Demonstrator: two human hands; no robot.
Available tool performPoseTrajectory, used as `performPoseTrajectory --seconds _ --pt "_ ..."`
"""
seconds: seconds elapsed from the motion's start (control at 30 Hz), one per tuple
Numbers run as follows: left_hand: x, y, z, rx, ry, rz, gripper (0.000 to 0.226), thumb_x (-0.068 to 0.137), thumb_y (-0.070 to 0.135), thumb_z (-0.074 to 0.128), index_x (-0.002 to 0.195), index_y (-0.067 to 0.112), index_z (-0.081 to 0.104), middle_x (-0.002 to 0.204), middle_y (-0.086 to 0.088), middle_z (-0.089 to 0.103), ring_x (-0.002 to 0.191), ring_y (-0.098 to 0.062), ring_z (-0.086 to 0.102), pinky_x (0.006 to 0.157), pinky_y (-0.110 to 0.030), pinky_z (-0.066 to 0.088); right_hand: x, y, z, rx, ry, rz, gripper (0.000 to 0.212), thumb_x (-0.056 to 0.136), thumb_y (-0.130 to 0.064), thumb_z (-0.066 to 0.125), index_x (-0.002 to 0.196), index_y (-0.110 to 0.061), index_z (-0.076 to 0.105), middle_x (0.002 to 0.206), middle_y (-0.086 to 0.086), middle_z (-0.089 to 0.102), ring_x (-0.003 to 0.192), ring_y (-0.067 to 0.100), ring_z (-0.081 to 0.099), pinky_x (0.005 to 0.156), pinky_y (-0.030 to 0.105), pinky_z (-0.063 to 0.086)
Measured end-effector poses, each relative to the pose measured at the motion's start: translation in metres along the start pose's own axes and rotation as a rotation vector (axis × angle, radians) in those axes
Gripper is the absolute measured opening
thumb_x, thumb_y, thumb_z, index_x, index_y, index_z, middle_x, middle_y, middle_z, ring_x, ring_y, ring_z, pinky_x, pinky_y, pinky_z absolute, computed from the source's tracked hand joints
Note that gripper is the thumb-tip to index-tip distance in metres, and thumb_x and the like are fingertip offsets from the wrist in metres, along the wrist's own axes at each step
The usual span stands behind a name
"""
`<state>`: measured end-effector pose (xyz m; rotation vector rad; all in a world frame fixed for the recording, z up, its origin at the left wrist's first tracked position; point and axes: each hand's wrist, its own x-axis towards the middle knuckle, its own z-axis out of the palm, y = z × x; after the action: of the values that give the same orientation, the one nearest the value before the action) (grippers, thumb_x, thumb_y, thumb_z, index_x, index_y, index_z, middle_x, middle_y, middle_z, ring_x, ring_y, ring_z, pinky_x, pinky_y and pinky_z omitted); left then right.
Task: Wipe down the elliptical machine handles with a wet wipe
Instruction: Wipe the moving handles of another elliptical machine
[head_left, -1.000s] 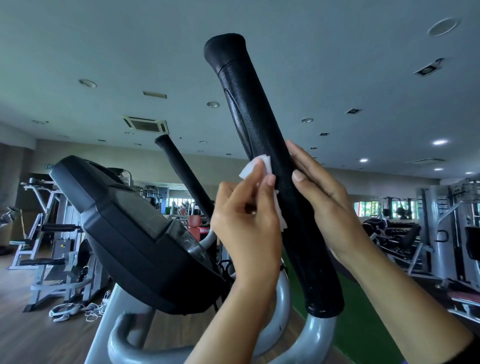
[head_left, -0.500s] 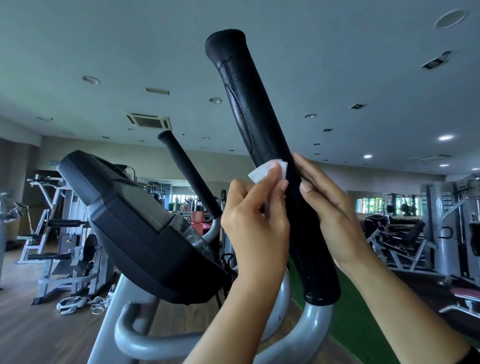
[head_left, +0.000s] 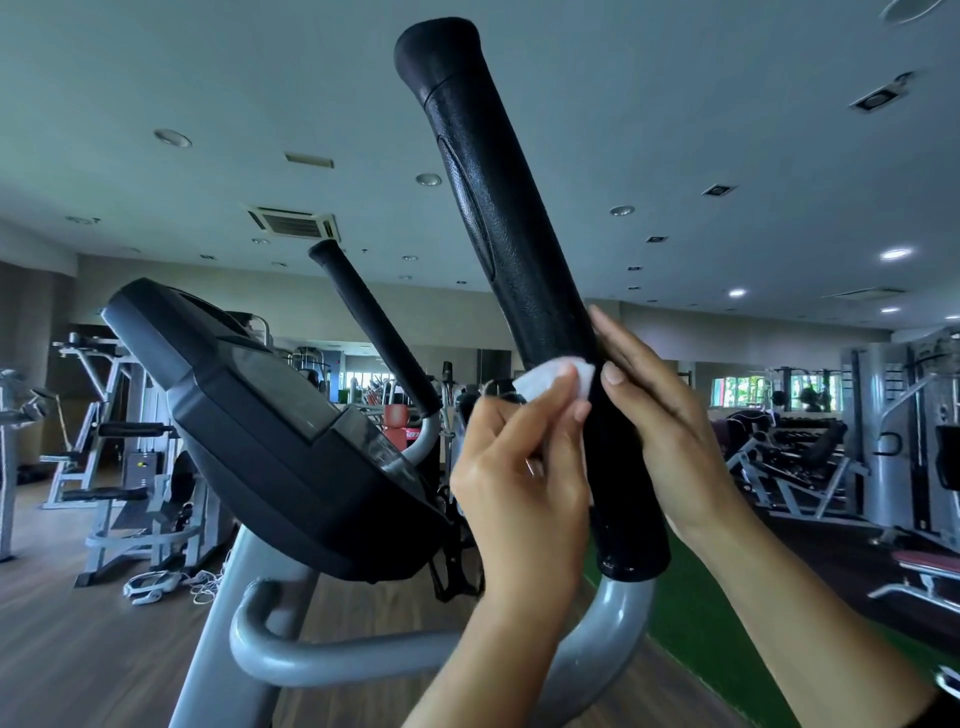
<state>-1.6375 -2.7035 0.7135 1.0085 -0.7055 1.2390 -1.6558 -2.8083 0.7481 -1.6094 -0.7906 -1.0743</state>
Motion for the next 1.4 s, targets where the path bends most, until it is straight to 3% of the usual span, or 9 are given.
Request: performPoseTrajectory --seconds 0.07,0.23,0.5,0.7,0.97,1.1,1.2,1.3,1.4 --pt "-0.007 -0.002 -0.005 -0.032 -0.021 -0.033 0.020 0.081 0.012 0.073 0.100 0.017 0.076 0.070 0.001 0.055 0.064 -0.005 0.053 0.062 -0.006 0.039 -0.001 0.001 -0.001 0.002 0.009 0.009 0.045 0.090 -0.017 0.050 0.135 -0.025 0.051 0.135 -0.015 0.057 0.128 0.001 0.048 0.101 0.014 0.040" --pt "0.020 -0.009 -0.003 -0.146 0.154 -0.215 0.017 0.086 0.020 0.072 0.102 0.022 0.075 0.076 -0.003 0.060 0.064 -0.001 0.055 0.062 -0.011 0.041 -0.004 0.002 -0.002 0.005 -0.010 0.042 0.044 0.094 -0.018 0.054 0.138 -0.023 0.050 0.137 -0.012 0.056 0.128 0.000 0.048 0.098 0.012 0.040" --pt "-0.035 -0.005 -0.003 -0.071 0.040 -0.177 0.022 0.081 0.011 0.070 0.101 0.020 0.071 0.075 0.007 0.060 0.069 0.005 0.057 0.063 -0.006 0.041 -0.005 0.005 -0.003 0.051 -0.009 0.043 0.046 0.092 -0.015 0.049 0.137 -0.020 0.050 0.138 -0.004 0.056 0.130 0.007 0.049 0.110 0.029 0.037" --pt "-0.016 0.002 0.009 -0.060 0.231 -0.232 0.022 0.086 0.010 0.070 0.104 0.024 0.071 0.081 -0.001 0.062 0.075 -0.005 0.061 0.071 -0.016 0.047 -0.005 0.007 -0.011 0.163 -0.079 0.072 0.042 0.099 -0.002 0.042 0.136 -0.020 0.050 0.137 -0.008 0.055 0.127 -0.001 0.049 0.095 0.010 0.041" --pt "-0.019 0.011 0.004 0.170 0.161 -0.126 0.018 0.084 0.014 0.072 0.100 0.020 0.075 0.070 0.001 0.057 0.063 -0.002 0.054 0.060 -0.013 0.040 0.021 0.012 -0.011 0.308 -0.150 0.061 0.038 0.099 -0.013 0.045 0.134 -0.027 0.051 0.125 -0.025 0.060 0.122 -0.006 0.051 0.097 0.011 0.040" --pt "0.022 0.030 0.011 0.189 0.242 -0.065 0.017 0.086 0.018 0.071 0.102 0.022 0.075 0.073 -0.004 0.057 0.059 0.000 0.051 0.057 -0.010 0.039 0.045 0.010 -0.004 0.383 -0.218 0.014 0.040 0.100 -0.015 0.044 0.139 -0.022 0.046 0.134 -0.015 0.055 0.126 -0.003 0.049 0.103 0.014 0.038" --pt "0.056 0.038 0.022 0.289 0.233 -0.018 0.017 0.087 0.028 0.070 0.104 0.029 0.073 0.071 0.005 0.054 0.058 0.001 0.051 0.061 -0.010 0.039 0.056 0.012 0.001 0.404 -0.250 -0.023 0.040 0.100 -0.017 0.044 0.140 -0.023 0.045 0.141 -0.013 0.051 0.131 -0.002 0.044 0.110 0.020 0.034" --pt "0.058 0.039 0.029 0.379 0.203 0.013 0.019 0.088 0.029 0.070 0.106 0.028 0.073 0.068 0.008 0.050 0.059 0.002 0.050 0.064 -0.013 0.038 0.057 0.015 0.003 0.429 -0.255 -0.040 0.040 0.102 -0.009 0.039 0.140 -0.020 0.045 0.135 -0.019 0.051 0.127 -0.010 0.044 0.101 0.007 0.034" --pt "0.039 0.038 0.026 0.490 0.150 0.041 0.020 0.086 0.024 0.072 0.106 0.028 0.074 0.068 0.009 0.049 0.061 0.002 0.049 0.063 -0.010 0.036 0.056 0.020 0.003 0.444 -0.263 -0.036 0.040 0.102 -0.010 0.041 0.139 -0.023 0.048 0.136 -0.021 0.051 0.128 -0.010 0.043 0.103 0.009 0.034"
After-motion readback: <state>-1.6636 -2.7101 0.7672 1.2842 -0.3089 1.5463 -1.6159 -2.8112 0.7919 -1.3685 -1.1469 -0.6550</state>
